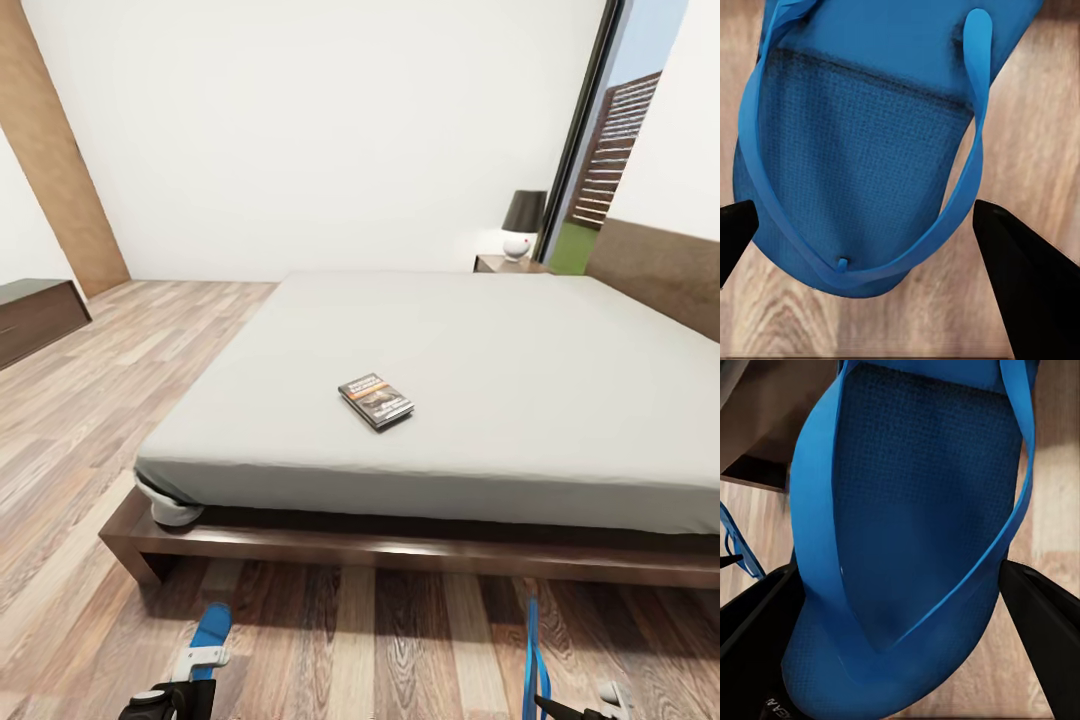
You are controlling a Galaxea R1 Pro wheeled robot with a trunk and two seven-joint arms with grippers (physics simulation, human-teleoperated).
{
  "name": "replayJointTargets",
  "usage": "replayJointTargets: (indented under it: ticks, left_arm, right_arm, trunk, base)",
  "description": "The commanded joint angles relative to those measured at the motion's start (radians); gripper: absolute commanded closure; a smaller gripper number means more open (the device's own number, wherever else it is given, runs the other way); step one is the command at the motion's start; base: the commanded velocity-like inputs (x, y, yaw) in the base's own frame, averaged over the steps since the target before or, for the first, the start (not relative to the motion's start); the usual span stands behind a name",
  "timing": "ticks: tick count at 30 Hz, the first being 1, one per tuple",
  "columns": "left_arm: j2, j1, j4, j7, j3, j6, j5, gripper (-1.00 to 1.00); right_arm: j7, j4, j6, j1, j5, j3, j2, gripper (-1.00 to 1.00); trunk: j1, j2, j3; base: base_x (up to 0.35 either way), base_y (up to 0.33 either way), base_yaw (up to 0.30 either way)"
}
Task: In the bedroom, move the book from the bed onto either nightstand, and place the two sandals side by side next to the bed.
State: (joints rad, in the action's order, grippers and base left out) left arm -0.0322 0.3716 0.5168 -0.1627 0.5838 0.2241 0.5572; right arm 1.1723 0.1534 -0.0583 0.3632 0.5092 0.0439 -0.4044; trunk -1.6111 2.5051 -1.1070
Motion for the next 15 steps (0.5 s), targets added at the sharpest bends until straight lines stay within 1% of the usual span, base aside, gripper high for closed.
replayJointTargets:
  ticks: [1,15]
  left_arm:
    - [-0.002,0.0,0.003,-0.009,0.008,0.004,0.009,1.0]
    - [-0.002,0.0,0.003,-0.009,0.008,0.004,0.009,1.0]
  right_arm:
    - [0.003,0.0,-0.006,0.0,0.008,0.004,0.0,1.0]
    - [0.0,0.0,-0.006,0.0,0.007,0.004,0.001,1.0]
  trunk:
    - [0.0,0.001,-0.005]
    - [-0.006,0.004,-0.059]
  base:
    - [0.0,0.0,0.0]
    - [0.0,0.0,0.0]
